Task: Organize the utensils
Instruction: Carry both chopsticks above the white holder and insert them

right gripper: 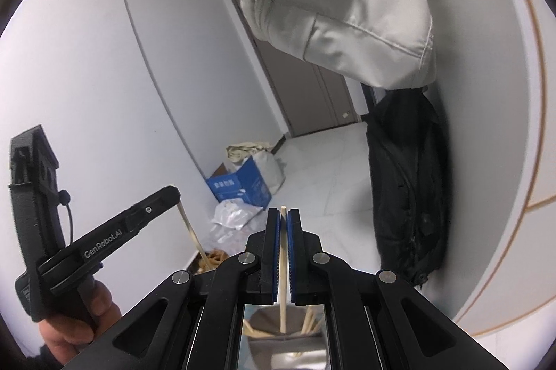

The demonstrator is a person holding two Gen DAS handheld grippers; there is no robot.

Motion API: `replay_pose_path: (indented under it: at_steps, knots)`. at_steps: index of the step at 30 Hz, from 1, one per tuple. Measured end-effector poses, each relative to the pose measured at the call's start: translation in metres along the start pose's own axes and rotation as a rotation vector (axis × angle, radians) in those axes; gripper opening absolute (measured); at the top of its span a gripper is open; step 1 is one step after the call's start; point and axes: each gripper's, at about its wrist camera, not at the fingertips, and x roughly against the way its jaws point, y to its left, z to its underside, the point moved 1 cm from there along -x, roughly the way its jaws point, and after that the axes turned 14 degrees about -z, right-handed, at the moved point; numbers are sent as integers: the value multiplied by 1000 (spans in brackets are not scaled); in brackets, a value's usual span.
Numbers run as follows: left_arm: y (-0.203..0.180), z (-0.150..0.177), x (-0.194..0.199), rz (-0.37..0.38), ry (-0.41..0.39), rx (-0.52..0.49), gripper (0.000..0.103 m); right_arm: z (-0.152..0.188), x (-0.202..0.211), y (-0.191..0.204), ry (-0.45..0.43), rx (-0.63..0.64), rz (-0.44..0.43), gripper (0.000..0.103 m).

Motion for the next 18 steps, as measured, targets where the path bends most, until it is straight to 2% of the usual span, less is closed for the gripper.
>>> replay_pose_path:
  at_steps: [5, 11, 18]
  knots:
    - [-8, 10, -17, -9, 7, -32, 2, 5, -19, -11, 28, -2, -2, 3]
    - [-8, 30, -40, 12, 58, -63, 2, 19, -39, -24, 77, -14, -9, 3]
    - [-13, 39, -40, 38, 53, -126, 2, 34, -49, -28, 119, -10, -19, 3]
